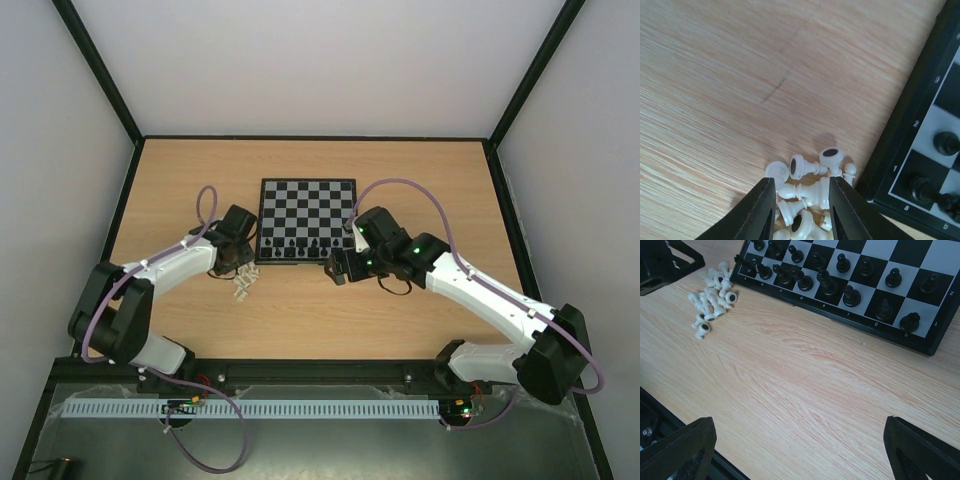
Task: Set up the chess pieces on the board
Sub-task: Pick up the chess piece at the center of the board.
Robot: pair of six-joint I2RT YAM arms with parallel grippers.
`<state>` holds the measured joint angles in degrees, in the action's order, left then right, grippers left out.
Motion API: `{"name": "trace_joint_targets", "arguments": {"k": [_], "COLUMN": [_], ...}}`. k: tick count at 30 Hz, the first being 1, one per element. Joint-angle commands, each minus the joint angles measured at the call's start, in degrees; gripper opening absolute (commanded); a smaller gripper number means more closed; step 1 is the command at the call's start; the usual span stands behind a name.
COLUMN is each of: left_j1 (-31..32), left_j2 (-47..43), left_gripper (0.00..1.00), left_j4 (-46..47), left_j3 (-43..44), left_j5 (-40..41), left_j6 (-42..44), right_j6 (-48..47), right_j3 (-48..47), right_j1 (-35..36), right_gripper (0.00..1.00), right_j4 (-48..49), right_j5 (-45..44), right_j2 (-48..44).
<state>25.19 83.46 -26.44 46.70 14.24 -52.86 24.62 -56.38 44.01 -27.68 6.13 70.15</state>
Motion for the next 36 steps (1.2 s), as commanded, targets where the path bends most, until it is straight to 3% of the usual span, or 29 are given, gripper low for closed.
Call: {"name": "trace_joint_targets", "arguments": {"k": [1, 10, 16, 36], "left_j1": [0.1, 0.1, -0.1, -3.3], "left_j2": [2.5, -2.3, -1.3, 1.1], "left_gripper": [0.33, 0.38, 0.32, 0.27], "left_j4": [-4.9, -4.0, -3.5, -0.2], "left_j3": [1.6, -2.6, -2.0, -2.6], "left_j5": [-3.3, -3.7, -3.4, -4.1], "left_j6": [1.5, -0.5, 0.2, 2.0], "right_j6": [-0.1, -0.2, -0.2, -0.3], "right_j3": [1.1, 0.9, 1.2, 1.5], "right_j1": [0.7, 1.5, 1.8, 2.7], "right_gripper": [0.93, 0.93, 0.93, 0.93], "right_j4": [0.2, 0.5, 0.7, 0.5], "right_j5": [1.3, 3.0, 3.0, 2.3], "right_j2": [-0.5, 0.0, 0.0, -0.4]}}
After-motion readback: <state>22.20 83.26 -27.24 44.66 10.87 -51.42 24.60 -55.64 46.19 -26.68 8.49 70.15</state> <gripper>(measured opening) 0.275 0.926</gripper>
